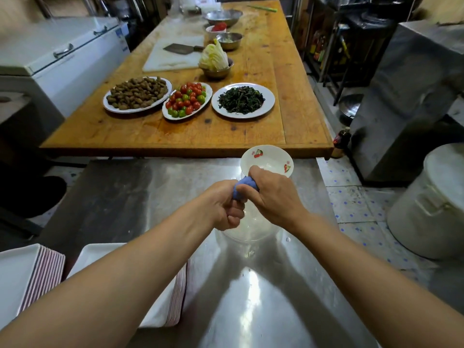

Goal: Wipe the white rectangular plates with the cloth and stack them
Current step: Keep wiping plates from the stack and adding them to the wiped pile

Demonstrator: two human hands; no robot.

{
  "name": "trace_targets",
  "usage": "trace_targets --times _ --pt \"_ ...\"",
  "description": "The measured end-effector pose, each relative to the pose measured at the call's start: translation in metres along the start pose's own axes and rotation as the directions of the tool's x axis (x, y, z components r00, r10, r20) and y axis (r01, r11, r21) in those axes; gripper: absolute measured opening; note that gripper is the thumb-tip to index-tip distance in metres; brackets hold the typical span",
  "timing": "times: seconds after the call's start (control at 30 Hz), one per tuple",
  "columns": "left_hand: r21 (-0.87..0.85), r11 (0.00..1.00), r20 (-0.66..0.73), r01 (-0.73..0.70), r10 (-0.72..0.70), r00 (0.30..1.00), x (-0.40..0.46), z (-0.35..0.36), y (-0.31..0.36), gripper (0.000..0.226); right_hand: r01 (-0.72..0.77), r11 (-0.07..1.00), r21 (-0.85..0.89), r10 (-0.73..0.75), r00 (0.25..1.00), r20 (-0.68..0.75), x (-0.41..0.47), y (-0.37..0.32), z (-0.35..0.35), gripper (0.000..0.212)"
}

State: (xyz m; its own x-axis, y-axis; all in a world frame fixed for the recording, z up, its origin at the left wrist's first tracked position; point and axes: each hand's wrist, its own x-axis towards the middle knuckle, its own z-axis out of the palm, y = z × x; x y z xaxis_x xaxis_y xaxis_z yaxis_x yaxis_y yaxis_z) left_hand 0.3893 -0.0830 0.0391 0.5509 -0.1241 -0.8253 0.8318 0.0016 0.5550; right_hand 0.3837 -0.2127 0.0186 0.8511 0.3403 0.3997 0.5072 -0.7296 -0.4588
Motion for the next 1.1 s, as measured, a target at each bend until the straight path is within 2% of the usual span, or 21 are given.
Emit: trace_targets --times 0.1,0.17,0.23,0.3,0.37,0.47,0.5,0.67,0.87,0.97,1.1 --pt "0.056 0.973 -0.233 -0.223 0.23 0.945 0.0 0.011 0.001 0.035 -0.243 0.941 0.237 0.259 0.965 -0.039 0.002 -0.011 0.01 0.043" --pt "0.176 0.921 -0.339 -0.346 0.387 0.857 0.003 0.017 0.001 0.035 -0.427 0.802 0.419 0.452 0.891 0.043 0.007 -0.019 0.012 0.046" --pt "0.377 0.831 -0.408 -0.409 0.546 0.731 0.009 0.019 0.002 0.045 -0.581 0.518 0.628 0.603 0.768 0.213 0.011 -0.023 0.011 0.041" --pt "0.537 0.724 -0.399 -0.434 0.67 0.626 0.013 0.019 0.002 0.052 -0.678 0.2 0.707 0.642 0.636 0.428 0.014 -0.024 0.008 0.033" --pt "0.651 0.598 -0.321 -0.467 0.774 0.545 0.016 0.018 -0.001 0.052 -0.743 0.075 0.665 0.617 0.558 0.554 0.014 -0.021 0.005 0.028" --pt "0.765 0.378 -0.162 -0.522 0.897 0.411 0.018 0.017 -0.007 0.048 -0.802 -0.017 0.597 0.563 0.486 0.668 0.016 -0.014 0.002 0.026" --pt "0.771 0.335 -0.135 -0.541 0.917 0.376 0.019 0.017 -0.009 0.046 -0.813 -0.041 0.58 0.549 0.467 0.694 0.017 -0.012 0.002 0.026" --pt "0.825 0.228 -0.067 -0.518 0.948 0.31 0.032 0.018 -0.005 0.038 -0.841 -0.112 0.529 0.523 0.403 0.751 0.022 -0.001 0.006 0.025" --pt "0.85 0.126 0.008 -0.511 0.968 0.252 0.047 0.017 -0.008 0.043 -0.84 -0.197 0.506 0.511 0.352 0.784 0.02 0.009 0.016 0.029" --pt "0.807 0.157 -0.022 -0.57 0.971 0.238 0.048 0.017 -0.009 0.054 -0.837 -0.234 0.494 0.487 0.338 0.805 0.019 0.012 0.019 0.032" --pt "0.803 0.16 -0.022 -0.574 0.971 0.24 0.052 0.016 -0.011 0.055 -0.83 -0.284 0.481 0.479 0.312 0.821 0.017 0.013 0.022 0.033"
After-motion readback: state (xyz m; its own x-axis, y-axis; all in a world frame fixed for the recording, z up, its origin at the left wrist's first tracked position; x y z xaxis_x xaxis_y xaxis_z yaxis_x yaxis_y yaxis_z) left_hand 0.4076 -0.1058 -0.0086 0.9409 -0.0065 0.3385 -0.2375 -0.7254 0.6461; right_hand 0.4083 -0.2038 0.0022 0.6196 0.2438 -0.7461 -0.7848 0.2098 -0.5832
